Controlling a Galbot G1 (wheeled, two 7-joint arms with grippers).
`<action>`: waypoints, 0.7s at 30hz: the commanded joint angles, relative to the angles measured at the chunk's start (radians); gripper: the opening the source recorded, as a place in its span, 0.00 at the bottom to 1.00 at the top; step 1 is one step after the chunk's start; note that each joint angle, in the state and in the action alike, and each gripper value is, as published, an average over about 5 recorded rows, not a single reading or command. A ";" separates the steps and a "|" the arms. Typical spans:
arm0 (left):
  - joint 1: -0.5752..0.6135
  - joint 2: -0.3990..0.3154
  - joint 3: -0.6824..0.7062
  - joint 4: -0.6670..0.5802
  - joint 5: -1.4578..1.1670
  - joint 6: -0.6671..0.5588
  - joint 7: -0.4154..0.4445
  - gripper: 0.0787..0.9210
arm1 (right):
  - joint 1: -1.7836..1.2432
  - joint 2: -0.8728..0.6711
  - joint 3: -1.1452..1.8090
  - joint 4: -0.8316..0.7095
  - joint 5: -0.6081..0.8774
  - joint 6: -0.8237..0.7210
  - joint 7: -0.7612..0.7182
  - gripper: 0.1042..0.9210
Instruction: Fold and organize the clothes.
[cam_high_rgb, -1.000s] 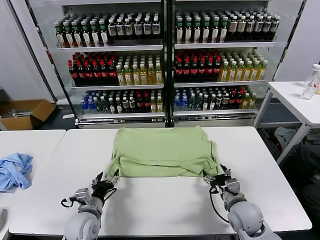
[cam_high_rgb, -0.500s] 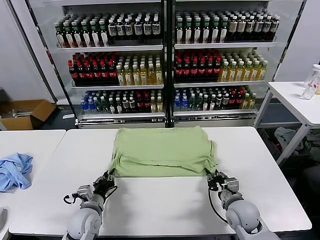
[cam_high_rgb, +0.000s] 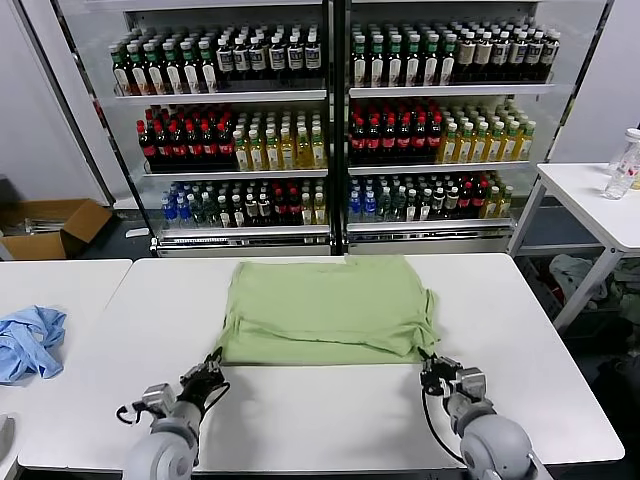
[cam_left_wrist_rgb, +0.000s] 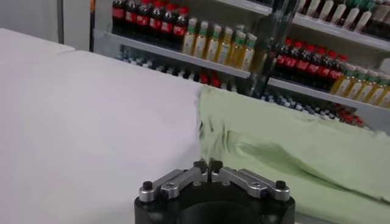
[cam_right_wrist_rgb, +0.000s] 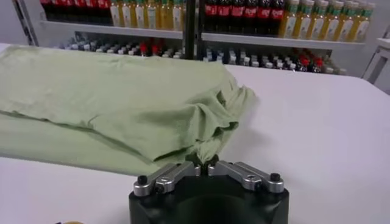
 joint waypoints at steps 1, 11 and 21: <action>0.254 -0.024 -0.064 -0.223 0.008 0.014 -0.012 0.01 | -0.264 0.010 0.083 0.227 -0.107 0.007 0.001 0.05; 0.481 -0.008 -0.130 -0.369 0.055 0.034 -0.021 0.01 | -0.387 0.026 0.149 0.340 -0.173 -0.011 0.004 0.13; 0.484 0.032 -0.184 -0.492 0.091 0.058 0.000 0.26 | -0.226 0.004 0.229 0.374 -0.053 0.023 0.010 0.48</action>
